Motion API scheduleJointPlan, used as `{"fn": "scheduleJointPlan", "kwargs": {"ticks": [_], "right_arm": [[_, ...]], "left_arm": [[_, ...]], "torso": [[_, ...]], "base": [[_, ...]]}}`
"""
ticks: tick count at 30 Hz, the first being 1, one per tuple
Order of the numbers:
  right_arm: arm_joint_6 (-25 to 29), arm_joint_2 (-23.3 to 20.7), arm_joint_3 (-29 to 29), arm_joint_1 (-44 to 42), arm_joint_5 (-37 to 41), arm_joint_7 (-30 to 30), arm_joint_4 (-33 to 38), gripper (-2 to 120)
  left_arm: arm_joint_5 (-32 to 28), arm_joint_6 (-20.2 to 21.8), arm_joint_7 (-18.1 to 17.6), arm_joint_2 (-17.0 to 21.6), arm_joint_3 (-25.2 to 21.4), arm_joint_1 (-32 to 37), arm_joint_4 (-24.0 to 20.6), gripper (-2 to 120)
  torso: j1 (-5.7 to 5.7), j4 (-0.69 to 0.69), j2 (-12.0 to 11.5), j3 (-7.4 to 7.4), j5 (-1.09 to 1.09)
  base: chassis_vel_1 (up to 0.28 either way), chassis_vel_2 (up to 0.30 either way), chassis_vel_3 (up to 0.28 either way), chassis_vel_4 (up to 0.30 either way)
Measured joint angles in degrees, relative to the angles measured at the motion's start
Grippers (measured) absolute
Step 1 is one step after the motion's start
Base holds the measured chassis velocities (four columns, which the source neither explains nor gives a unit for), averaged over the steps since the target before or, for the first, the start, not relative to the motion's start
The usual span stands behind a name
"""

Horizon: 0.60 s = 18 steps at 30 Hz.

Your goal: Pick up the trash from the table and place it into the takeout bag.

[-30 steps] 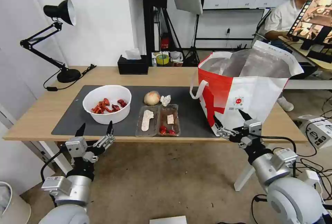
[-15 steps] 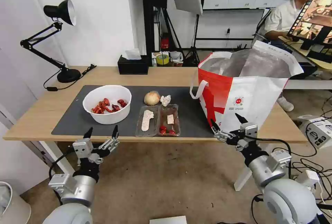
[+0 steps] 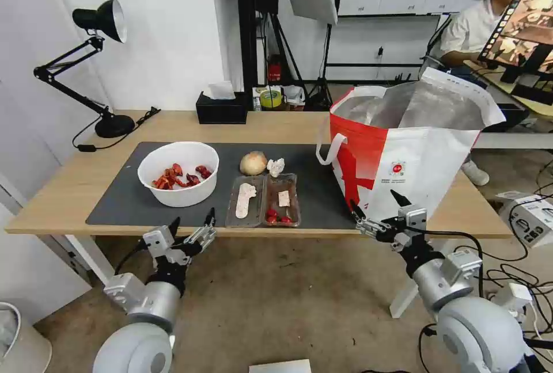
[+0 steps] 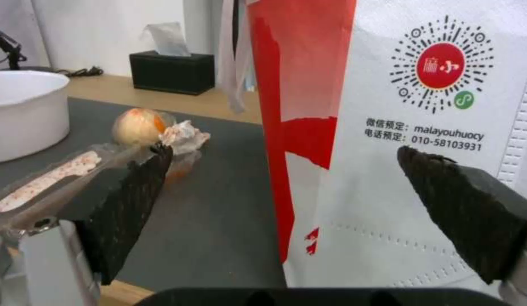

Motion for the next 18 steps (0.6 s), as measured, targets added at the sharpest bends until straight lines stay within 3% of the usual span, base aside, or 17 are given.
{"fn": "scheduleJointPlan", "kwargs": {"ticks": [1,4,5,8,15,18], "right_arm": [[0.0,0.0,0.0,0.0,0.0,0.0,0.0,100],[0.0,0.2,0.0,0.1,-0.5,0.1,-0.3,100],[0.0,0.2,0.0,0.1,-0.5,0.1,-0.3,100],[0.1,0.6,0.1,-0.1,-1.1,0.1,-0.5,100],[0.2,1.0,0.2,0.0,-1.3,0.1,-0.5,100],[0.2,1.1,0.2,-0.1,-1.4,0.1,-0.5,100]], "left_arm": [[0.0,0.0,0.0,0.0,0.0,0.0,0.0,100],[-6.6,2.8,-7.2,-0.4,2.4,-2.2,-0.8,100],[-6.6,2.8,-7.2,-0.4,2.4,-2.2,-0.8,100],[-13.5,3.2,-12.4,-0.8,3.6,-3.7,-1.3,100],[-25.1,3.4,-19.8,-1.7,4.0,-5.1,-2.1,100],[-27.2,3.5,-21.3,-2.2,4.1,-5.3,-2.1,100]], "torso": [[0.00,0.00,0.0,0.00,0.00],[0.00,0.00,0.0,0.00,0.00],[0.00,0.00,0.0,0.00,0.00],[0.00,0.00,0.0,0.00,0.00],[0.00,0.00,0.0,0.00,0.00],[0.00,0.00,0.0,0.00,0.00]], "base": [[0.000,0.000,0.000,0.000],[0.000,0.000,0.000,0.000],[0.000,0.000,0.000,0.000],[0.000,0.000,0.000,0.000],[0.000,0.000,0.000,0.000],[0.000,0.000,0.000,0.000]]}}
